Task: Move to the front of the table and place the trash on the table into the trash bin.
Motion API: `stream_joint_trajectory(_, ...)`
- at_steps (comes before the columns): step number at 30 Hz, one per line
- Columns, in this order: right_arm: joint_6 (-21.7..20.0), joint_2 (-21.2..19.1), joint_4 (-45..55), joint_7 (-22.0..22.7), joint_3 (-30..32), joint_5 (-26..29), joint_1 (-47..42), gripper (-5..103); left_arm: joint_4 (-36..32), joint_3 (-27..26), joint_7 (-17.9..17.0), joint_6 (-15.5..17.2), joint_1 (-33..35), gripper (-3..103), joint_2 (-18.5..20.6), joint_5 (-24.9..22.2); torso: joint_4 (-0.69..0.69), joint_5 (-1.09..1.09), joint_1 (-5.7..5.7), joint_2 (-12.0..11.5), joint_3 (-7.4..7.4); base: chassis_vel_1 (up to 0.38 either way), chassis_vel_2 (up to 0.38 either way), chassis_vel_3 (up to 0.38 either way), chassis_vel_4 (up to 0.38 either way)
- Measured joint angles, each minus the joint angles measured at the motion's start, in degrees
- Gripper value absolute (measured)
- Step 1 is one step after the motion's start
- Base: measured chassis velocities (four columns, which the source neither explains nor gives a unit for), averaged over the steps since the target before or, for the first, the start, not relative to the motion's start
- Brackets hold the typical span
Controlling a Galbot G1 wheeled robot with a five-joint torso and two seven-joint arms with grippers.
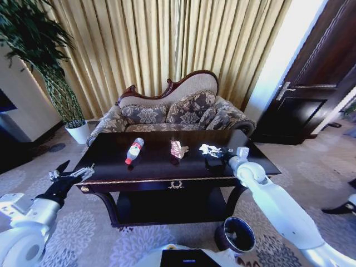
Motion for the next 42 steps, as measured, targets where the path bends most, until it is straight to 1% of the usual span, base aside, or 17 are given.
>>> stream_joint_trajectory(19,0.18,0.74,-1.99,-0.22,-1.10,-1.03,0.58,100,0.00,-0.18,0.00,-0.45,-0.40,100,-0.03,-0.19,0.00,0.00,0.00,0.00,0.00,0.000,0.000,0.000,0.000)
stream_joint_trajectory(20,0.22,0.78,-2.10,-0.23,-1.15,-1.22,0.61,103,0.00,-0.17,0.00,-0.45,-0.60,100,-0.02,-0.25,0.00,0.00,0.00,0.00,-0.01,0.000,0.000,0.000,0.000)
stream_joint_trajectory(21,0.24,0.81,-2.14,-0.22,-1.16,-1.29,0.61,100,0.00,-0.14,-0.01,-0.45,-0.71,100,0.00,-0.26,0.00,0.00,0.00,0.00,-0.01,0.000,0.000,0.000,0.000)
stream_joint_trajectory(22,0.24,0.81,-2.14,-0.22,-1.16,-1.29,0.61,100,0.00,-0.14,-0.01,-0.45,-0.71,100,0.00,-0.26,0.00,0.00,0.00,0.00,-0.01,0.000,0.000,0.000,0.000)
stream_joint_trajectory(24,0.33,0.96,-2.22,-0.23,-1.16,-1.42,0.59,94,0.00,0.13,-0.11,-0.45,-0.99,100,0.00,-0.29,0.00,0.00,0.00,0.00,0.00,0.000,0.000,0.000,0.000)
stream_joint_trajectory(26,0.40,1.14,-2.39,-0.23,-1.16,-1.62,0.47,84,0.00,0.27,-0.23,-0.45,-1.02,100,-0.14,-0.29,0.00,0.00,0.00,0.00,0.00,0.000,0.000,0.000,0.000)
stream_joint_trajectory(28,0.44,1.24,-2.46,-0.23,-1.15,-1.74,0.40,84,0.00,0.29,-0.24,-0.45,-0.96,100,-0.25,-0.29,0.00,0.00,0.00,0.00,0.00,0.000,0.000,0.000,0.000)
stream_joint_trajectory(31,0.89,1.52,-2.75,-0.23,-1.07,-1.86,0.28,68,0.00,0.29,-0.24,-0.45,-0.72,100,-0.44,-0.29,0.00,0.00,0.00,0.00,0.00,0.000,0.000,0.000,0.000)
stream_joint_trajectory(32,0.89,1.52,-2.75,-0.23,-1.07,-1.86,0.28,68,0.00,0.29,-0.24,-0.45,-0.72,100,-0.44,-0.29,0.00,0.00,0.00,0.00,0.00,0.000,0.000,0.000,0.000)
stream_joint_trajectory(34,1.45,1.65,-2.86,-0.23,-1.03,-1.90,0.20,57,0.00,0.28,-0.24,-0.60,-0.78,100,-0.44,-0.29,0.00,0.00,0.00,0.01,0.00,0.000,0.000,0.000,0.000)
stream_joint_trajectory(35,1.45,1.65,-2.86,-0.23,-1.03,-1.90,0.20,57,0.00,0.28,-0.24,-0.60,-0.78,100,-0.44,-0.29,0.00,0.00,0.00,0.01,0.00,0.000,0.000,0.000,0.000)
stream_joint_trajectory(36,1.53,1.68,-2.86,-0.23,-1.00,-1.91,0.12,51,0.00,0.29,-0.24,-0.66,-0.85,100,-0.43,-0.28,0.00,0.00,0.00,0.01,0.00,0.000,0.000,0.000,0.000)
stream_joint_trajectory(37,1.56,1.68,-2.86,-0.23,-0.94,-1.91,0.03,51,0.00,0.30,-0.24,-0.69,-0.91,100,-0.43,-0.28,0.00,0.00,0.00,0.00,-0.01,0.000,0.000,0.000,0.000)
stream_joint_trajectory(38,1.60,1.68,-2.82,-0.23,-0.75,-1.94,-0.20,46,0.00,0.41,-0.24,-0.73,-1.00,100,-0.42,-0.27,0.00,0.00,0.00,0.00,0.00,0.000,0.000,0.000,0.000)
stream_joint_trajectory(39,1.60,1.68,-2.82,-0.23,-0.75,-1.94,-0.20,46,0.00,0.41,-0.24,-0.73,-1.00,100,-0.42,-0.27,0.00,0.00,0.00,0.00,0.00,0.000,0.000,0.000,0.000)
stream_joint_trajectory(42,1.67,1.45,-2.65,-0.23,-0.19,-1.98,-0.75,29,0.00,0.66,-0.24,-0.76,-1.06,100,-0.56,-0.24,0.00,0.00,0.00,0.00,-0.01,0.000,0.000,0.000,0.000)
